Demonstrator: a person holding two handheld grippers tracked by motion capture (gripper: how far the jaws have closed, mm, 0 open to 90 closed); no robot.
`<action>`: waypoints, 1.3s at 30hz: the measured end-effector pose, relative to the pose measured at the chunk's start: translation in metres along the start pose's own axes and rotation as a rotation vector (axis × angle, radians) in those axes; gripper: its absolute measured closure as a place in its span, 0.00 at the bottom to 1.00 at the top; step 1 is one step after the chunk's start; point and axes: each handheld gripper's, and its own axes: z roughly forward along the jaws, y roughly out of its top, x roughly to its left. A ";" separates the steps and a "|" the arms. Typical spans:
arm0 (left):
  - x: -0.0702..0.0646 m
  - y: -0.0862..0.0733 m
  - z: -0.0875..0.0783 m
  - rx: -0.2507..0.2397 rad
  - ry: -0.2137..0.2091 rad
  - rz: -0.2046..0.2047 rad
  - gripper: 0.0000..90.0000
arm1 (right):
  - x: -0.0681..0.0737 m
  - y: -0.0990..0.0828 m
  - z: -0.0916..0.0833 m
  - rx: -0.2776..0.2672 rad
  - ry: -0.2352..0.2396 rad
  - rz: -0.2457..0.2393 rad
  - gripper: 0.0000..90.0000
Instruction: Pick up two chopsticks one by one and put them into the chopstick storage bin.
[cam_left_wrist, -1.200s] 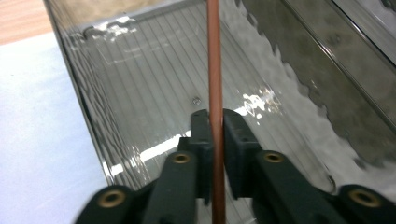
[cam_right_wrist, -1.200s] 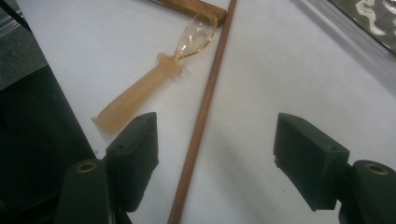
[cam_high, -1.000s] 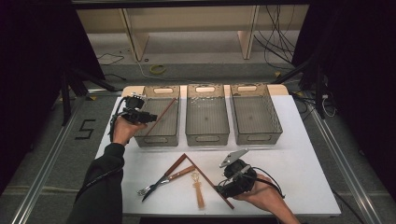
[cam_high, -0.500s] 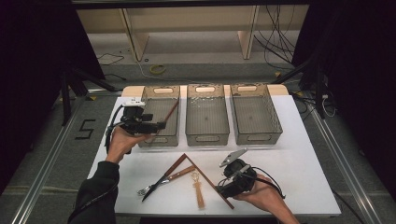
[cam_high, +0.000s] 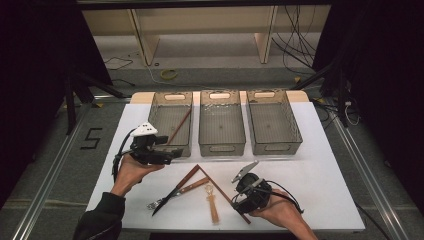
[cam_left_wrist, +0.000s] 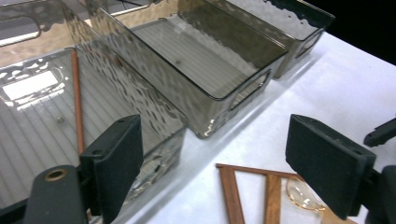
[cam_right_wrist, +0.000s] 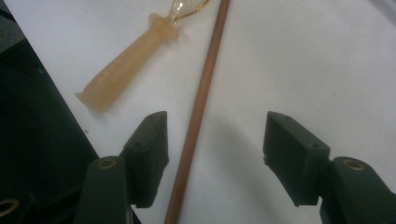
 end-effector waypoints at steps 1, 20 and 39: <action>-0.002 -0.002 -0.001 -0.005 -0.002 0.006 0.20 | 0.000 0.000 0.001 0.007 0.001 -0.001 0.49; -0.026 -0.036 -0.003 -0.013 -0.019 0.008 0.19 | 0.010 0.010 0.022 0.131 0.000 -0.040 0.75; -0.033 -0.043 0.001 0.007 -0.023 0.028 0.20 | 0.004 0.014 0.026 0.176 -0.014 -0.021 0.90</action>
